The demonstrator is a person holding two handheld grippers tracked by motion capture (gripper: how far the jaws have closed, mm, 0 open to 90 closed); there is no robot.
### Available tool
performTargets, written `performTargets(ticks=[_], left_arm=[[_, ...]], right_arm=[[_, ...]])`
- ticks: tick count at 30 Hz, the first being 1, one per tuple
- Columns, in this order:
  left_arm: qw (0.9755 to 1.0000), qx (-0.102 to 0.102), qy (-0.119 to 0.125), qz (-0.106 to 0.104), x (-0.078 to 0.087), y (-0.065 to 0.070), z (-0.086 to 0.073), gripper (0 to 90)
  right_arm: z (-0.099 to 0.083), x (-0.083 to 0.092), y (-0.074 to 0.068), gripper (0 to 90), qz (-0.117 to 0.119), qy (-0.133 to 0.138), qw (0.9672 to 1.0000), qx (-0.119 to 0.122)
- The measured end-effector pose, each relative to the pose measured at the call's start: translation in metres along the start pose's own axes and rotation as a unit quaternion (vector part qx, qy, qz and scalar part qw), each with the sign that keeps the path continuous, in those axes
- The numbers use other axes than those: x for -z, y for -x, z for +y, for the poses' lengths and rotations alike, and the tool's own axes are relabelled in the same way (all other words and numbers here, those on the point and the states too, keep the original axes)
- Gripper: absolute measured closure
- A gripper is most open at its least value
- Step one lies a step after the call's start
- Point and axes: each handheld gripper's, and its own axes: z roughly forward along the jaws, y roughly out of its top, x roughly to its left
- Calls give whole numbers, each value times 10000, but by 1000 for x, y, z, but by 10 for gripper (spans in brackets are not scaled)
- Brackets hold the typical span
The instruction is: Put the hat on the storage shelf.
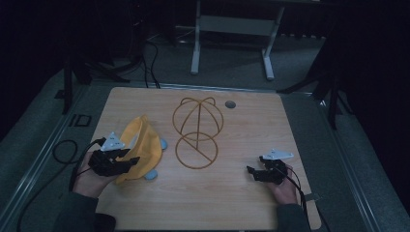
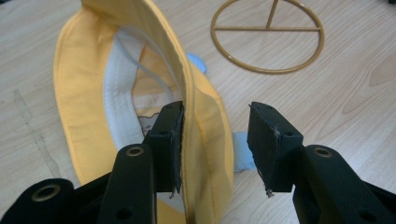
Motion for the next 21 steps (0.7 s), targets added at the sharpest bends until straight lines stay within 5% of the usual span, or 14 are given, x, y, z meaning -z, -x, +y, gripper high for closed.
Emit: performTargets(ticks=[14,21], left_arm=[[9992,-334,205,-102,27,19,13,612],[9991,-343,116,-239,19,22,8,816]], right_arm=[[0,0,0,268,0,-1,10000,-1],[0,0,0,268,0,-2,10000,-2]])
